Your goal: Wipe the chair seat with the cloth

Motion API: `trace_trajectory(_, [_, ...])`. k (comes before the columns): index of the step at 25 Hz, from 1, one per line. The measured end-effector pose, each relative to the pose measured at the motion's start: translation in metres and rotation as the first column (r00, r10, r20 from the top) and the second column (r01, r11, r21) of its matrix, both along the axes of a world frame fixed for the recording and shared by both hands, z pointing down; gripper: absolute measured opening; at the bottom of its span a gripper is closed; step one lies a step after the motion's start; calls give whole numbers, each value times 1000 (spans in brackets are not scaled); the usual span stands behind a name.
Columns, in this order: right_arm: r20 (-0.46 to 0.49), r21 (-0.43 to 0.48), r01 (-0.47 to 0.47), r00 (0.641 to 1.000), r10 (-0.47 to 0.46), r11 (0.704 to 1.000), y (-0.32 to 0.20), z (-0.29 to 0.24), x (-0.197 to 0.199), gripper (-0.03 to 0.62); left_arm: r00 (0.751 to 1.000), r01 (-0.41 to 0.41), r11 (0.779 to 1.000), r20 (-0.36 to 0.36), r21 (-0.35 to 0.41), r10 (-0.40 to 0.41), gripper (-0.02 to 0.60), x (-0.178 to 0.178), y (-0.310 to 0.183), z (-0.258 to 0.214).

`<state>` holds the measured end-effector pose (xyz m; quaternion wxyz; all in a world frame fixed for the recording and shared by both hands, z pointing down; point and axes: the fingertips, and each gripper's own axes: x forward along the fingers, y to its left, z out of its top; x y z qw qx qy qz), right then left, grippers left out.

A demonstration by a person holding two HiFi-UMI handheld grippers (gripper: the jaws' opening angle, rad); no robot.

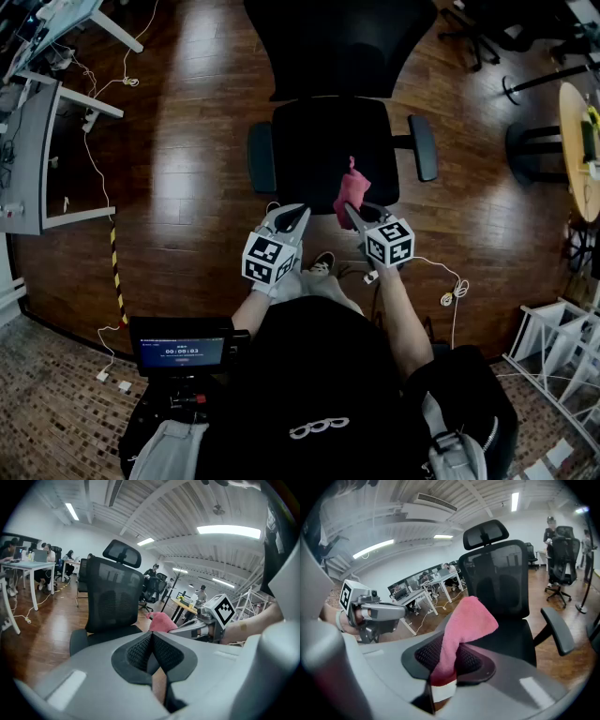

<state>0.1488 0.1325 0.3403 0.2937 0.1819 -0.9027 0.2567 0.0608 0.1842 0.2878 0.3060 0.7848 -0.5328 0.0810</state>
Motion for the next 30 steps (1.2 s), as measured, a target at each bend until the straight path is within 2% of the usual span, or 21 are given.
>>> trace_trajectory(5, [-27,6,57,998,-57,998,-68,44,-95,69,1000,2,1000,-1,9,-2,-8,-65,-49,28])
trace_trajectory(10, [-57,-31,115,992,-117,993,-118,109,-163,69,1000,-7,1000,-11,-15,7,-8,-90,-80,62])
trace_trajectory(16, [-91,-117,214,970,-225,970,-162,203,-225,69,999,24,999,-41,-48,-26,-8,-97,-103,94])
trace_trajectory(24, [-33,-223,334,936,-350,916,-180,286,-296,69,985,149,985,-71,-86,-155,-8,-88,-109,117])
trace_trajectory(27, [-29,-264,334,935,-353,905,-182,309,-308,69,981,174,980,-73,-92,-181,-8,-82,-111,121])
trace_trajectory(30, [-65,-290,299,942,-330,909,-193,333,-300,69,976,193,975,-77,-105,-202,-8,-77,-115,128])
